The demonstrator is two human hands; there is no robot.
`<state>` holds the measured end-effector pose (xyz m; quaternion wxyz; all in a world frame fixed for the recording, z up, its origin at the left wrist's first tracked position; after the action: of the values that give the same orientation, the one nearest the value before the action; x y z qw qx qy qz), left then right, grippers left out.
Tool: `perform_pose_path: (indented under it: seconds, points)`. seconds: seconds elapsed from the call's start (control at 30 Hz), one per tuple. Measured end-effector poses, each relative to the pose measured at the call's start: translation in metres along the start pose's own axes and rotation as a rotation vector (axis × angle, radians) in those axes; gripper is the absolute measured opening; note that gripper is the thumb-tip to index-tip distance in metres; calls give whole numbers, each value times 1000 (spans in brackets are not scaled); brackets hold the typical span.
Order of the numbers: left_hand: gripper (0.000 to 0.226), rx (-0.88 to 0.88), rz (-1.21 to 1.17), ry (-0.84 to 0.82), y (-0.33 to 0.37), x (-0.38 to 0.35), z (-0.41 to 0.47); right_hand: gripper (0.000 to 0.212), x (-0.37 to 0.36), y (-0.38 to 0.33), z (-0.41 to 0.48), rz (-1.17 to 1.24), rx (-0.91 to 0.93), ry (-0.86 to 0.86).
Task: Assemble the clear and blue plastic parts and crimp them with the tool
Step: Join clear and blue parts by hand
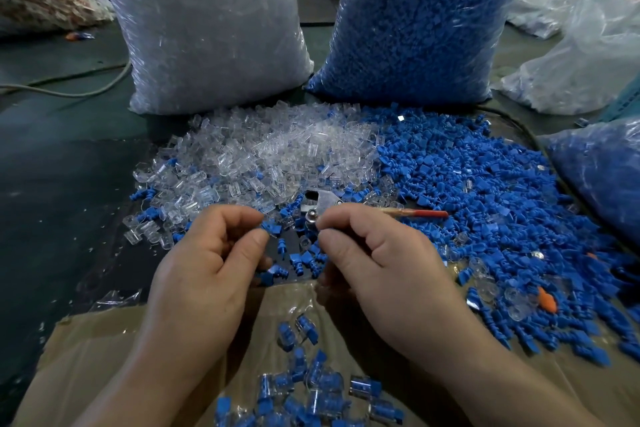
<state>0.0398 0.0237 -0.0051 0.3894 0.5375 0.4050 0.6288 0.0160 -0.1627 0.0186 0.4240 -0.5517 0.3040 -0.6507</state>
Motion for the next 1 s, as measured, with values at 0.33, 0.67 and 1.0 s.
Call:
perform_pose_path:
  seconds: [0.33, 0.67, 1.0]
  points:
    - [41, 188, -523, -204, -1, -1, 1, 13, 3, -4, 1, 400, -34, -35]
    - [37, 193, -571, -233, 2, -3, -1, 14, 0, -4, 0, 295, -62, 0]
    - [19, 198, -491, -294, 10, -6, -5, 33, -3, -6, 1, -168, 143, 28]
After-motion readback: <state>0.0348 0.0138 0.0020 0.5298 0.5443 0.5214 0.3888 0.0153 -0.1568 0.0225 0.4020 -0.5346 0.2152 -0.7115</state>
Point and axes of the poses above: each hand's wrist, its own z-axis towards the middle knuckle, its own x-axis out of the back of the hand, y = z × x, the point moved 1 cm from there along z, towards the middle knuckle, and after that the axes turned 4 degrees about x, right-handed, at the moved point
